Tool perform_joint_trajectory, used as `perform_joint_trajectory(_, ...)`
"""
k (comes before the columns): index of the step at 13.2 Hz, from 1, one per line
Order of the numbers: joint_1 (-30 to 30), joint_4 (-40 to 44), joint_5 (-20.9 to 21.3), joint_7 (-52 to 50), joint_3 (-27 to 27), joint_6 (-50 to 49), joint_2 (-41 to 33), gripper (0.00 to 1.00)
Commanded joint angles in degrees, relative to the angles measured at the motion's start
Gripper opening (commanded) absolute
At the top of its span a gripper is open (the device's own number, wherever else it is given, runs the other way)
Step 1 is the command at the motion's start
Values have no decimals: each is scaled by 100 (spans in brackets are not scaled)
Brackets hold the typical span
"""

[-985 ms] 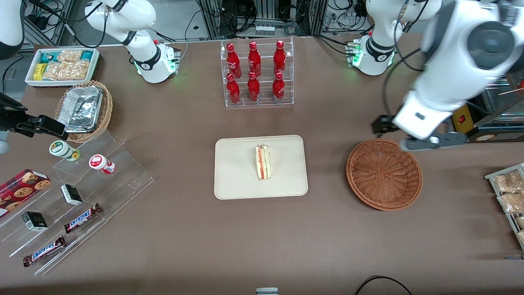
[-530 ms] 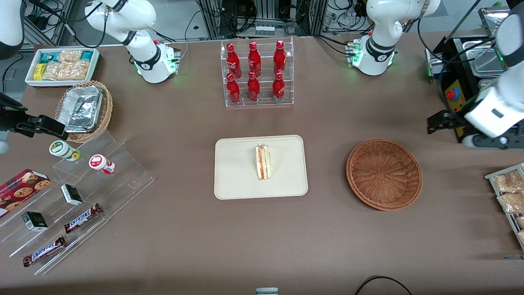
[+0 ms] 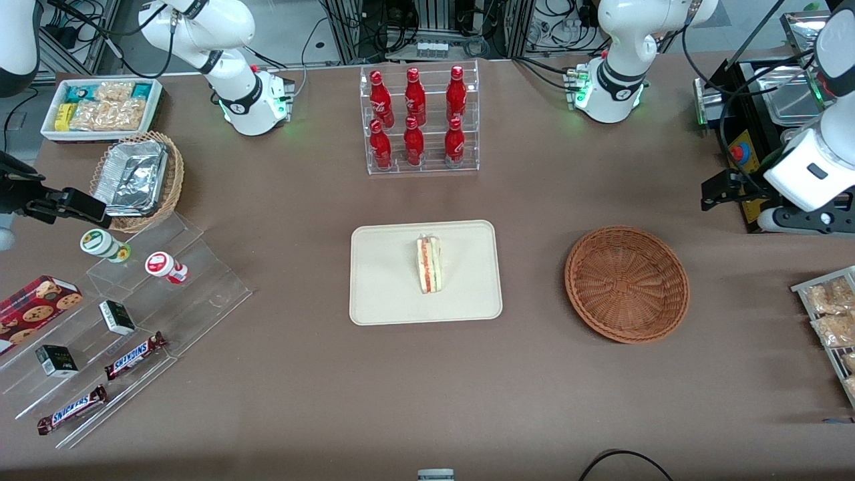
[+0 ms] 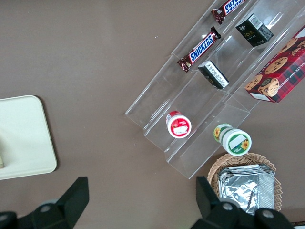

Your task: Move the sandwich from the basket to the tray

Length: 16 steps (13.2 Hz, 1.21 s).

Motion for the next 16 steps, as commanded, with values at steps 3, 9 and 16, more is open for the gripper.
perform_joint_trajectory(3,22,245,-10,-79,-83,-25,-67,100)
perform_joint_trajectory(9,-231,-44,43,-174,379,-200,-409,100)
perform_joint_trajectory(16,-840,121,-10,-508,946,-271,-463,100)
